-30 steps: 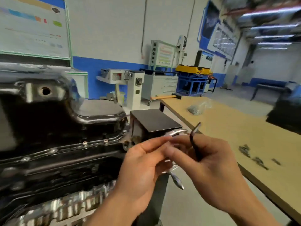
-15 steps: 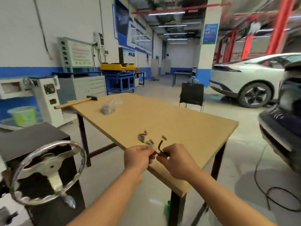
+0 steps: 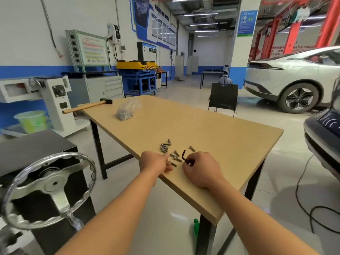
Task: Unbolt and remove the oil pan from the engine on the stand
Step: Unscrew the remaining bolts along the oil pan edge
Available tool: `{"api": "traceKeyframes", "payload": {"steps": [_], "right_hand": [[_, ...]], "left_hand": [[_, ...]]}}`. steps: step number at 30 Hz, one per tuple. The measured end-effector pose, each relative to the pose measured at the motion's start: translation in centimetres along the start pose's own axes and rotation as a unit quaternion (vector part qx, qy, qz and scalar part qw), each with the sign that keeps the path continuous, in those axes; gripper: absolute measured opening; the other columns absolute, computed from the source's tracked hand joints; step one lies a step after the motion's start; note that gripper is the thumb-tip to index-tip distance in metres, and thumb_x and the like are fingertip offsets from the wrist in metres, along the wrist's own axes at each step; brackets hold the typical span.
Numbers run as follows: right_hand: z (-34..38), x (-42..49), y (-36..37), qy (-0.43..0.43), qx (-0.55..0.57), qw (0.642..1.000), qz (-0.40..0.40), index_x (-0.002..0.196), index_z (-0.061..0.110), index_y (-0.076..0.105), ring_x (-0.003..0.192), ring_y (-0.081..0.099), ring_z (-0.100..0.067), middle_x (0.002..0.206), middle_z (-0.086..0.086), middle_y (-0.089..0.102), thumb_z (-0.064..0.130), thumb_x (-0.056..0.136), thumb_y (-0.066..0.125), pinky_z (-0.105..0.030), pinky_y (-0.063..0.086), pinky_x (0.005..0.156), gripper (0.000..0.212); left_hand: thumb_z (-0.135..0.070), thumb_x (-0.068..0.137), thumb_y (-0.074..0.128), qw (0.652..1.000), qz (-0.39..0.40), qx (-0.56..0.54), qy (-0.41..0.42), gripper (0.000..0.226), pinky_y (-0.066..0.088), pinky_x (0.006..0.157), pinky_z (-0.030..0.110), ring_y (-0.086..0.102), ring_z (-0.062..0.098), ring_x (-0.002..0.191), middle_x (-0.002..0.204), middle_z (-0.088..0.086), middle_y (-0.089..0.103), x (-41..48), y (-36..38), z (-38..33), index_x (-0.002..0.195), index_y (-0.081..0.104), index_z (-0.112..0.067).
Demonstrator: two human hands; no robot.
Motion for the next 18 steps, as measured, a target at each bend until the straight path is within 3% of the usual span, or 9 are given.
{"api": "traceKeyframes", "payload": {"steps": [5, 9, 13, 15, 18], "right_hand": [[0.1, -0.6, -0.4, -0.002, 0.018, 1.0, 0.015, 0.067, 0.031, 0.063, 0.071, 0.058, -0.009, 0.071, 0.015, 0.063, 0.066, 0.072, 0.058, -0.024, 0.039, 0.054, 0.035], [0.9, -0.8, -0.9, 0.04, 0.003, 0.999, 0.014, 0.064, 0.026, 0.06, 0.065, 0.056, -0.006, 0.067, 0.012, 0.061, 0.077, 0.065, 0.06, -0.025, 0.038, 0.05, 0.051], [4.3, -2.4, -0.2, 0.034, 0.013, 0.999, 0.003, 0.066, 0.024, 0.057, 0.061, 0.055, -0.011, 0.066, 0.009, 0.059, 0.061, 0.076, 0.063, -0.029, 0.044, 0.052, 0.039], [8.8, -4.0, 0.5, -0.004, 0.104, 0.995, 0.004, 0.062, 0.024, 0.054, 0.054, 0.049, -0.013, 0.058, 0.008, 0.055, 0.046, 0.086, 0.061, -0.03, 0.041, 0.051, 0.034], [18.6, -7.2, 0.8, -0.064, 0.294, 0.952, 0.056, 0.063, 0.019, 0.061, 0.047, 0.045, -0.006, 0.049, 0.009, 0.052, 0.029, 0.096, 0.054, -0.023, 0.035, 0.047, 0.035]], "left_hand": [[-0.013, 0.101, 0.053, 0.989, 0.095, -0.113, -0.014, 0.016, 0.053, 0.052, 0.022, 0.075, 0.016, 0.07, 0.091, 0.01, 0.076, -2.8, -1.9, 0.7, 0.103, 0.066, -0.004], [-0.015, 0.1, 0.057, 0.991, 0.104, -0.083, 0.013, 0.014, 0.053, 0.055, 0.022, 0.07, 0.016, 0.068, 0.095, 0.009, 0.075, -5.8, -6.6, 3.1, 0.104, 0.069, -0.008], [-0.017, 0.097, 0.062, 0.991, 0.12, -0.002, 0.058, 0.01, 0.054, 0.06, 0.022, 0.07, 0.013, 0.067, 0.086, -0.003, 0.077, -9.1, -13.7, 5.5, 0.102, 0.071, -0.019], [-0.016, 0.096, 0.062, 0.99, 0.11, 0.019, 0.092, 0.012, 0.054, 0.059, 0.022, 0.07, 0.012, 0.067, 0.087, -0.005, 0.077, -10.6, -17.4, 5.2, 0.104, 0.07, -0.021], [-0.01, 0.096, 0.062, 0.99, 0.041, -0.004, 0.132, 0.014, 0.052, 0.054, 0.023, 0.068, 0.015, 0.065, 0.088, 0.002, 0.077, -12.6, -23.0, 3.6, 0.106, 0.071, -0.014]]}}
Point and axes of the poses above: each hand's wrist, its own x-axis towards the middle knuckle, its own y-axis out of the palm, z = x × y, the point moved 5 cm from there along x, towards the middle knuckle
